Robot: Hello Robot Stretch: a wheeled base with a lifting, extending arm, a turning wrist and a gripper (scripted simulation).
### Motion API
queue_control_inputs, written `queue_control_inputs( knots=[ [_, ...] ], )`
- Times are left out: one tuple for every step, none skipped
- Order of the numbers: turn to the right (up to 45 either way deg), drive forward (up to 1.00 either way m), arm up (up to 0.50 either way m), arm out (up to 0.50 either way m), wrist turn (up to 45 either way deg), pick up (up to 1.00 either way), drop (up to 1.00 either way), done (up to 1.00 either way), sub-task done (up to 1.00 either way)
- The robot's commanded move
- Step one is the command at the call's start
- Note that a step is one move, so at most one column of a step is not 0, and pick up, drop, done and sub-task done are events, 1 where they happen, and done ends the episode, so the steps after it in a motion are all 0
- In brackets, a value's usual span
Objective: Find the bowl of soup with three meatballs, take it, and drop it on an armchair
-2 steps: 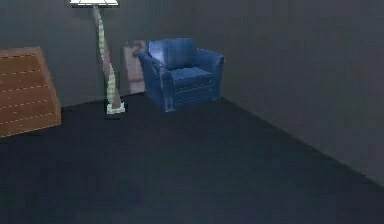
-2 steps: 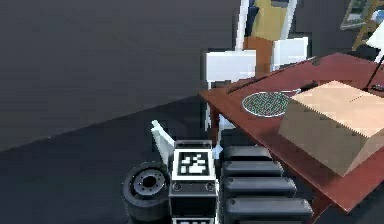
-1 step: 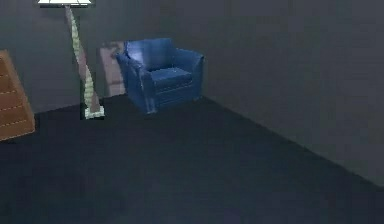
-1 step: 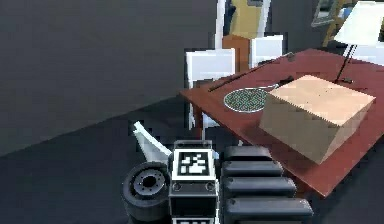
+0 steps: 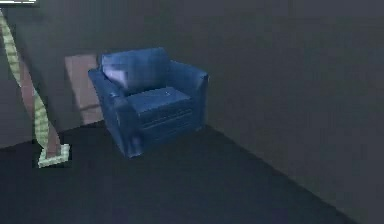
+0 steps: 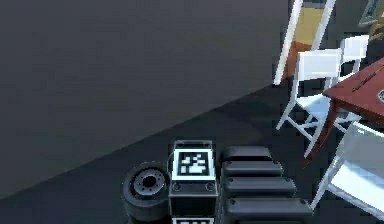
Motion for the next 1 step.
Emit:
queue_control_inputs(
  knots=[
    [0.0,1.0,0.0,0.0,0.0,0.0,0.0,0.0,0.0]
  ],
)
